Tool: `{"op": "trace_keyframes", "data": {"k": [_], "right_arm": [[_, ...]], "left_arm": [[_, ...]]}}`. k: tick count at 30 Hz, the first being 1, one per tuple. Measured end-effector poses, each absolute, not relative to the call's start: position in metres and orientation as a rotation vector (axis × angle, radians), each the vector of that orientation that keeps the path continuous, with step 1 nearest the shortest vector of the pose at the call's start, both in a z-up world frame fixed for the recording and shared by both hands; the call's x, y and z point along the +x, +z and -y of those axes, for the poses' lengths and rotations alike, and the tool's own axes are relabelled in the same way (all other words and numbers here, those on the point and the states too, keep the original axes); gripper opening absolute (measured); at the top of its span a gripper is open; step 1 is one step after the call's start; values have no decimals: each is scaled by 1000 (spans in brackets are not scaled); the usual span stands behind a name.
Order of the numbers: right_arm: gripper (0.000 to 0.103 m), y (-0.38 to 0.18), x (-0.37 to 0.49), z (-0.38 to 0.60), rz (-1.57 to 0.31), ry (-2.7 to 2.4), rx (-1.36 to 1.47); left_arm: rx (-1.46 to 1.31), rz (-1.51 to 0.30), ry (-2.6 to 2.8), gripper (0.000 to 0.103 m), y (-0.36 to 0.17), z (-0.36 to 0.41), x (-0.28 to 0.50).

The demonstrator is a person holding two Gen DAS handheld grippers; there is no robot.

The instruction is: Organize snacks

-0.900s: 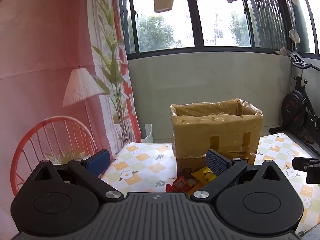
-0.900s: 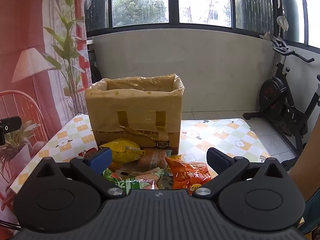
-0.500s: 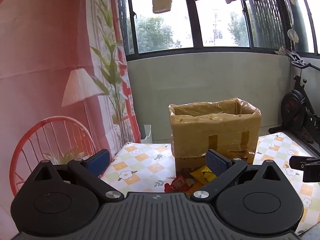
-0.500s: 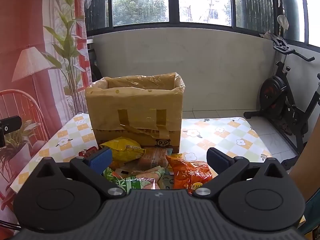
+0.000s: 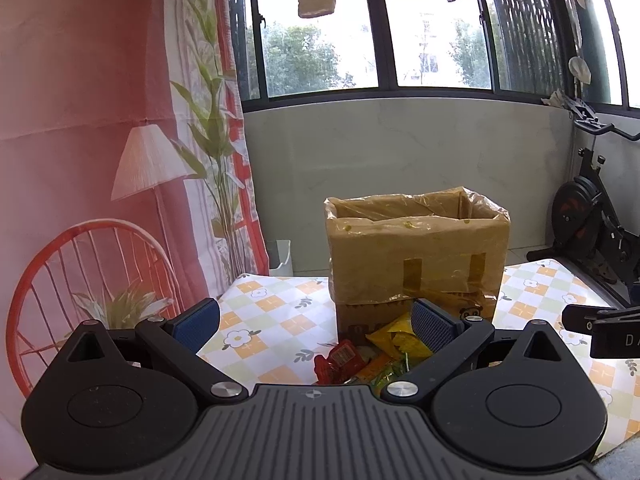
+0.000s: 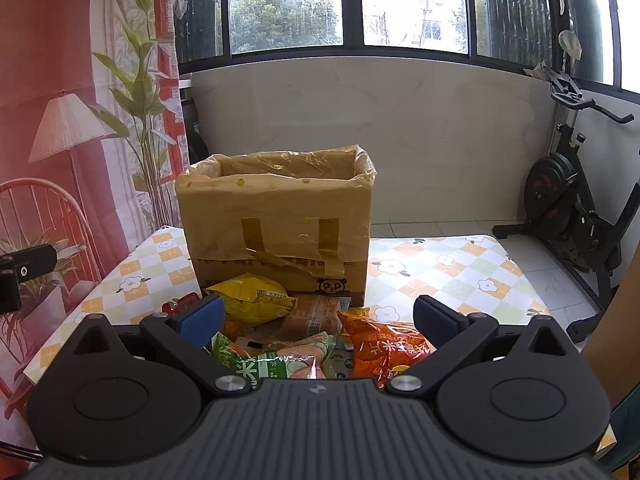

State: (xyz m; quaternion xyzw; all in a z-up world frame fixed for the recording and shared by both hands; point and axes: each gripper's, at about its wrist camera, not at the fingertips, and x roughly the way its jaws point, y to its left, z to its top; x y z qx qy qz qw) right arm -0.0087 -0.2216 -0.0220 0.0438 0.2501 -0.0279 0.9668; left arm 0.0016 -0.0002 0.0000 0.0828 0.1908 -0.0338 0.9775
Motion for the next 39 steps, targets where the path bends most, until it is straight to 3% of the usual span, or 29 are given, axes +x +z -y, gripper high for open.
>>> {"op": "trace_keyframes", "data": {"k": [39], "right_arm": [[102, -24, -9, 213, -510, -45, 56]], "left_arm": [[107, -418, -59, 102, -15, -4, 2]]}}
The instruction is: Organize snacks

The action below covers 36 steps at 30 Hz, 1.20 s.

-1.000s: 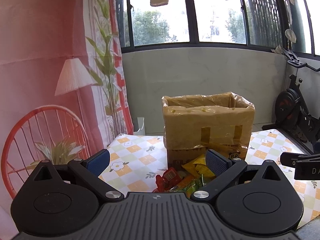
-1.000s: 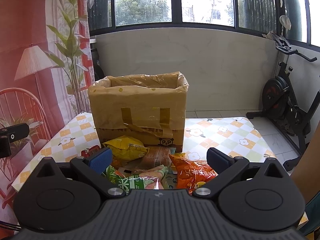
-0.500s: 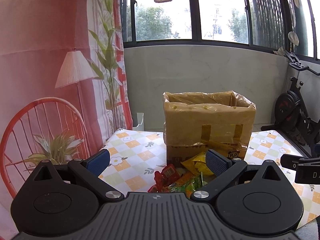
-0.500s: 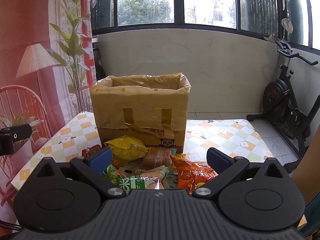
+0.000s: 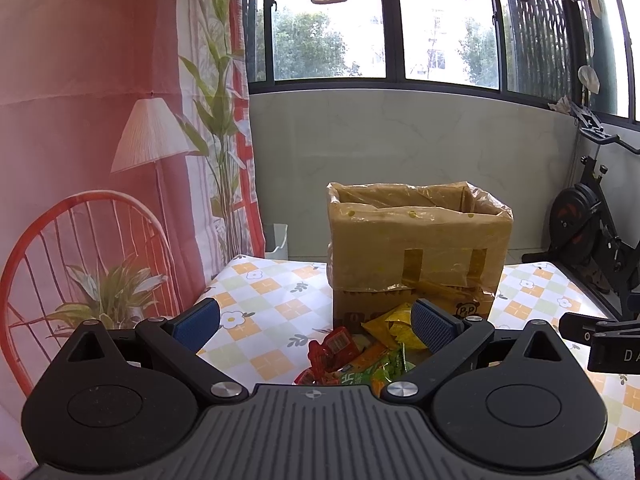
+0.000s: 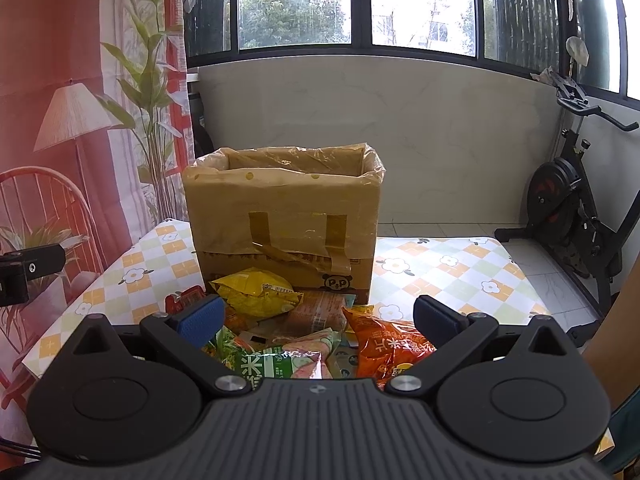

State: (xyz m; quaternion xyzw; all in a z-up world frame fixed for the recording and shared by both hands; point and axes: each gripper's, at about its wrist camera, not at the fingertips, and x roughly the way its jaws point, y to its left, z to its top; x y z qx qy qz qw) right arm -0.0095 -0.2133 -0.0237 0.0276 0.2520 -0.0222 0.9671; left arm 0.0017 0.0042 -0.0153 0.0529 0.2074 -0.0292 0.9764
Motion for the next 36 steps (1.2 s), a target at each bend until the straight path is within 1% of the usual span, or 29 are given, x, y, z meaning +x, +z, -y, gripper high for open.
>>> {"op": "trace_keyframes", "data": {"k": [36], "right_arm": [[103, -27, -6, 215, -523, -22, 78]], "left_arm": [[102, -416, -70, 102, -16, -5, 4]]}}
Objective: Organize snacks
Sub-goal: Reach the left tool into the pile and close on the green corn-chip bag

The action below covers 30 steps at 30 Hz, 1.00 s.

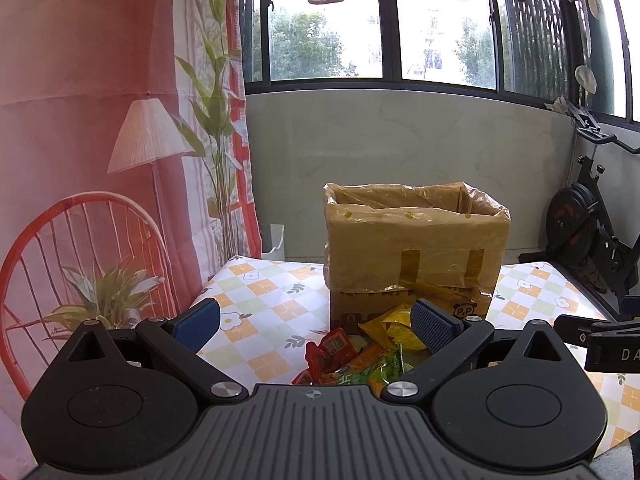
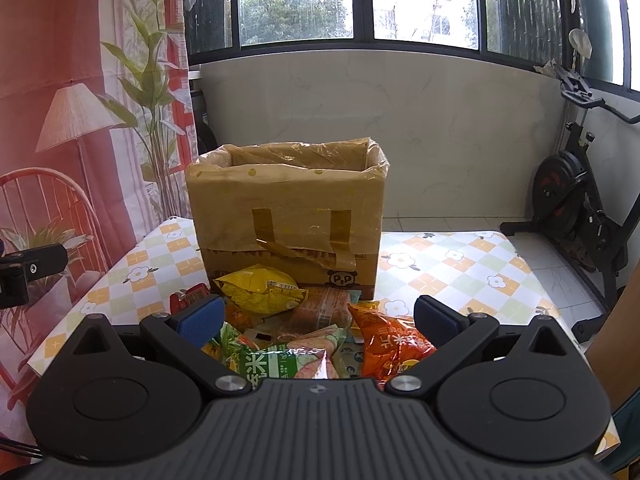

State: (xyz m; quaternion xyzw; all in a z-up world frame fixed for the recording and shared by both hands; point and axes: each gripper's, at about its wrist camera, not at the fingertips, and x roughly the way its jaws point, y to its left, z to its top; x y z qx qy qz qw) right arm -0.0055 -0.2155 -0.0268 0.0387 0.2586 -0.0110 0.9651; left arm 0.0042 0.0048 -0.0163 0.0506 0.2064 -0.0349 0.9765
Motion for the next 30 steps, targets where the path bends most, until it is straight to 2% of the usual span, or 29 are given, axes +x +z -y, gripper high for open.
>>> {"op": "trace_keyframes", "data": {"k": [4, 8, 10, 16, 22, 30], "right_arm": [[103, -25, 1, 222, -513, -15, 116], [103, -31, 15, 218, -466, -17, 33], [103, -38, 25, 216, -463, 17, 21], [103, -78, 51, 210, -517, 123, 38], [103, -124, 62, 209, -650, 143, 70], [103, -146, 68, 229, -699, 109, 167]], "left_arm": [[54, -412, -90, 102, -16, -15, 14], [80, -400, -53, 102, -20, -21, 29], [85, -403, -43, 98, -24, -23, 37], [42, -442, -46, 95, -45, -31, 58], [53, -516, -95, 91, -78, -27, 76], [80, -556, -173, 91, -109, -12, 85]]}}
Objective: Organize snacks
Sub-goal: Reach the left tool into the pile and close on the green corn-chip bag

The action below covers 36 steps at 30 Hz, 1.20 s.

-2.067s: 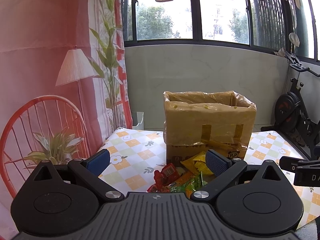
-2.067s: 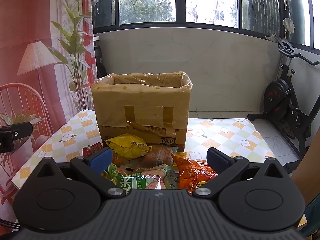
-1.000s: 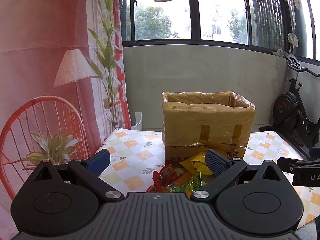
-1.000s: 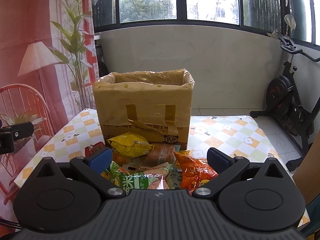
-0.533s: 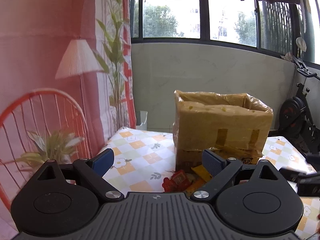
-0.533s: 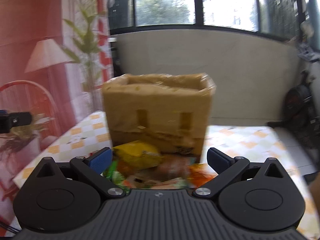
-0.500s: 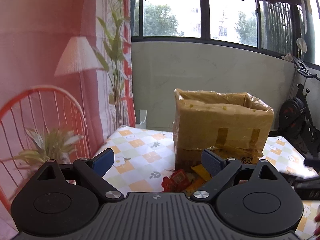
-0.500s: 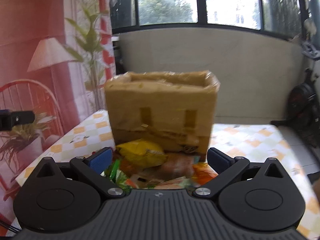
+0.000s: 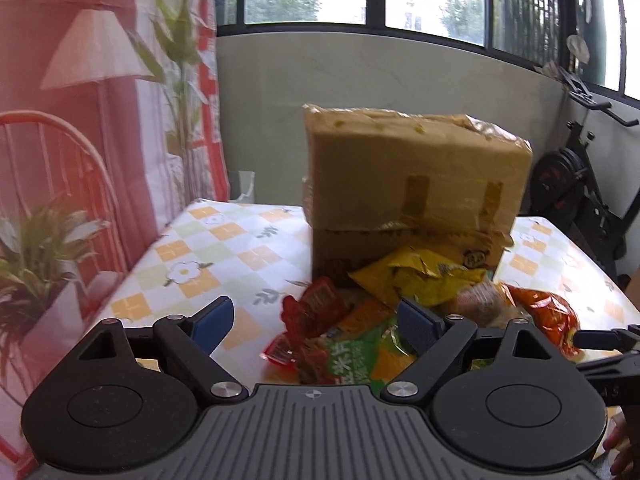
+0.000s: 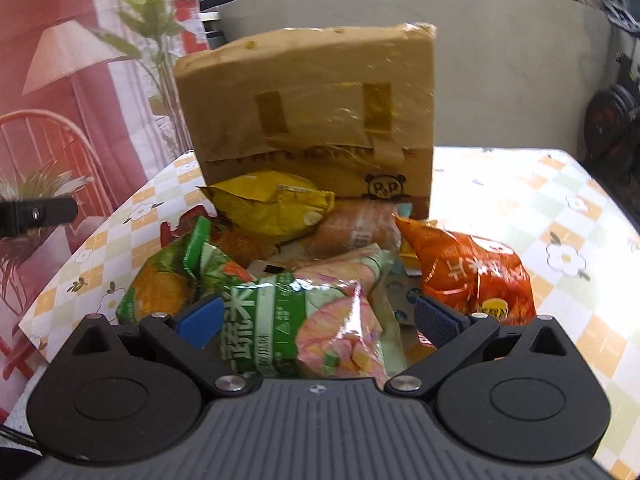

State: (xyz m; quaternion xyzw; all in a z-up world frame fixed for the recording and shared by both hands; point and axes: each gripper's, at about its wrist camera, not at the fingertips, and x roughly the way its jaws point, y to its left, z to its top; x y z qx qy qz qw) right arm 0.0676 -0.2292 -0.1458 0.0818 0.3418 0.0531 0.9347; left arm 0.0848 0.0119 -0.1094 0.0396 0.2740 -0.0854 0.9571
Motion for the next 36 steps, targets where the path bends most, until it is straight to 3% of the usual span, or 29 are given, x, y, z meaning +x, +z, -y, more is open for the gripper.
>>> {"op": "trace_keyframes", "data": {"k": [9, 27, 29, 31, 36], "right_arm": [[103, -167, 83, 241, -721, 139, 278], [102, -201, 100, 246, -802, 233, 465], [99, -201, 99, 248, -799, 244, 484], [79, -198, 97, 247, -776, 283, 483], [71, -185, 86, 236, -732, 262, 394]], "left_arm": [[42, -645, -209, 83, -141, -11, 95], [-25, -749, -250, 82, -169, -15, 100], [-29, -755, -250, 82, -171, -15, 101], [-38, -765, -248, 82, -173, -16, 103], [-55, -761, -256, 82, -173, -17, 103]]}}
